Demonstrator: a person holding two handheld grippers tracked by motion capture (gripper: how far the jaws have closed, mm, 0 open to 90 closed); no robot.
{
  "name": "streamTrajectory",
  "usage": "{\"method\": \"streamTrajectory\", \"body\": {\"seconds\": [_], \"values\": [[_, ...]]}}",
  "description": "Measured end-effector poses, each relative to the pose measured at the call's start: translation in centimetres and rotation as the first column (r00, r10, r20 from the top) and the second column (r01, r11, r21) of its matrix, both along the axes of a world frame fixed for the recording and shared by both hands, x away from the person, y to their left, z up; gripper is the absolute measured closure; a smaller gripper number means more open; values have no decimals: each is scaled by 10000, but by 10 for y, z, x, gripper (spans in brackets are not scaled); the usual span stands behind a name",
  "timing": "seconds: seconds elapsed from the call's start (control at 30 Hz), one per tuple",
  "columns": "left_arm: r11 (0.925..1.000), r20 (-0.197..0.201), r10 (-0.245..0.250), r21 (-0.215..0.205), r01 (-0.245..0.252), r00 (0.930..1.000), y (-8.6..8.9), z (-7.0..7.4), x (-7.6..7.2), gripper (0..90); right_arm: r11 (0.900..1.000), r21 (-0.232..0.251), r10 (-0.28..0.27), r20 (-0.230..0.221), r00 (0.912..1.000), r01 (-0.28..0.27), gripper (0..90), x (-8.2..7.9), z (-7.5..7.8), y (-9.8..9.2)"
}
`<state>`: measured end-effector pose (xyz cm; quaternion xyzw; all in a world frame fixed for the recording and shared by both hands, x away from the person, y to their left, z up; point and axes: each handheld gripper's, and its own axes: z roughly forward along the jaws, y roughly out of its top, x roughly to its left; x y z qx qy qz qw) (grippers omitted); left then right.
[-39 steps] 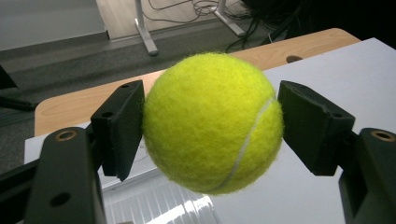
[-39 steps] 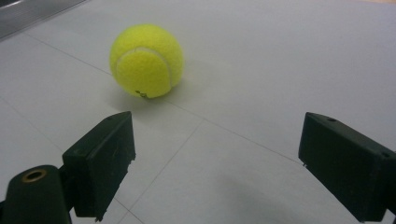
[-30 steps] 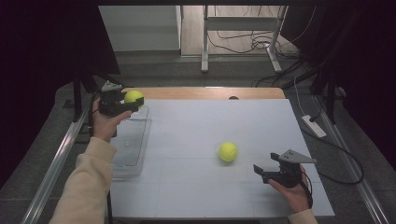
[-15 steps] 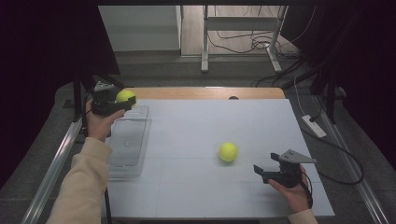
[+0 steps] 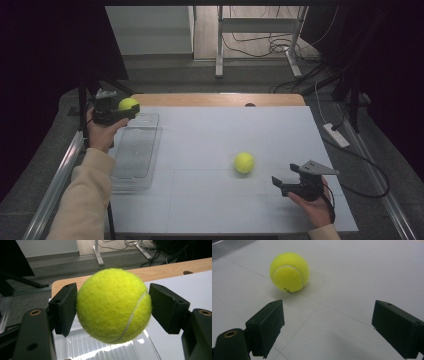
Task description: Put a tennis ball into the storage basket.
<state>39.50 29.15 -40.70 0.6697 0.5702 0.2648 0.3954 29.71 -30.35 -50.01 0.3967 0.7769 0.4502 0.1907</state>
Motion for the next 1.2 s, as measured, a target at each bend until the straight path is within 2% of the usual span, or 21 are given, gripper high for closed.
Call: {"method": "streamTrajectory", "body": {"seconds": [0.33, 0.6, 0.7, 0.8, 1.2], "values": [[9999, -319, 139, 97, -136, 9994, 4, -9, 2, 273, 10000, -41, 21, -6, 10000, -21, 111, 0, 0, 1], [9990, -685, 158, 425, -129, 9975, 3, -15, 8, 273, 10000, -20, 6, 10, 10000, -6, 111, 0, 0, 0], [9987, -862, 126, 506, -82, 9962, 2, -17, 9, 273, 10000, -39, -4, 2, 10000, 4, 111, 0, 0, 0], [9958, -1240, 105, 914, 9, 9922, -4, -23, 14, 273, 10000, -31, 8, 6, 10000, -8, 111, 0, 0, 0], [9913, -1732, 131, 1314, 99, 9848, -9, -34, 19, 272, 10000, -46, -25, -6, 10000, 25, 111, 0, 0, 0]]}}
